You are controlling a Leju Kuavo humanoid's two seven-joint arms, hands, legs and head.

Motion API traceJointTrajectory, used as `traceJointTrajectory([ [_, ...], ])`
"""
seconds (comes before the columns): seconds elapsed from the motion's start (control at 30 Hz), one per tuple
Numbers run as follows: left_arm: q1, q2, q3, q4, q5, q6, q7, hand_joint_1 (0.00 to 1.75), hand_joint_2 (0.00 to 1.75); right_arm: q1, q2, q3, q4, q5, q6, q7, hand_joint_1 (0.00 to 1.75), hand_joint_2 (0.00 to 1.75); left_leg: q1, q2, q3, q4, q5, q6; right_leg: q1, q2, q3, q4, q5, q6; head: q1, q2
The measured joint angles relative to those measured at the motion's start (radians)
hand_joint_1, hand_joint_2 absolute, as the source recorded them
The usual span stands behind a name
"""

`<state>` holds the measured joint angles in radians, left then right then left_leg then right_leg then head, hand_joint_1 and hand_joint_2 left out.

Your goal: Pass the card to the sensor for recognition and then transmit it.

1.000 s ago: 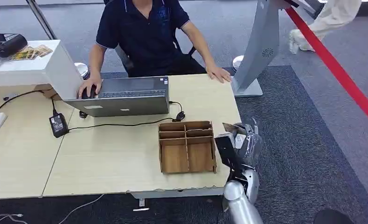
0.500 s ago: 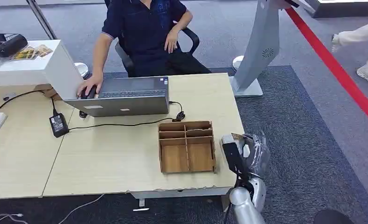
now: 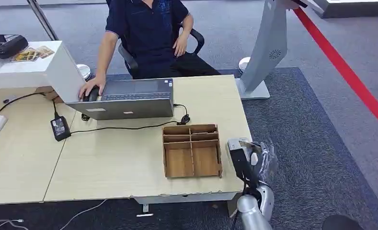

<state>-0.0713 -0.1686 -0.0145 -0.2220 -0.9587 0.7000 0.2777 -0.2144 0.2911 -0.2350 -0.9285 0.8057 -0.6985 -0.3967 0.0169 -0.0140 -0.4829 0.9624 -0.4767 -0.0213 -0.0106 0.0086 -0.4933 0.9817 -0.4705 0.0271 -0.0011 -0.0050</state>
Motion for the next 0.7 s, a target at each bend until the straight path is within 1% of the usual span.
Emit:
traceJointTrajectory([
  [0.37, 0.0, 0.0, 0.008, -0.001, -0.012, 0.0, 0.001, 0.0, 0.0, 0.0, 0.001, -0.02, 0.03, 0.039, 0.0, 0.0, 1.75, 1.75, 0.0, 0.0, 0.0, 0.0, 0.0, 0.0, 0.0, 0.0, 0.0, 0.0, 0.0, 0.0, 0.0, 0.0],
  [0.7, 0.0, 0.0, 0.031, -0.002, -0.034, 0.0, 0.002, 0.0, 0.0, 0.005, 0.002, -0.048, 0.063, 0.102, 0.0, 0.018, 1.75, 1.75, 0.0, 0.0, 0.0, 0.0, 0.0, 0.0, 0.0, 0.0, 0.0, 0.0, 0.0, 0.0, 0.0, 0.0],
])
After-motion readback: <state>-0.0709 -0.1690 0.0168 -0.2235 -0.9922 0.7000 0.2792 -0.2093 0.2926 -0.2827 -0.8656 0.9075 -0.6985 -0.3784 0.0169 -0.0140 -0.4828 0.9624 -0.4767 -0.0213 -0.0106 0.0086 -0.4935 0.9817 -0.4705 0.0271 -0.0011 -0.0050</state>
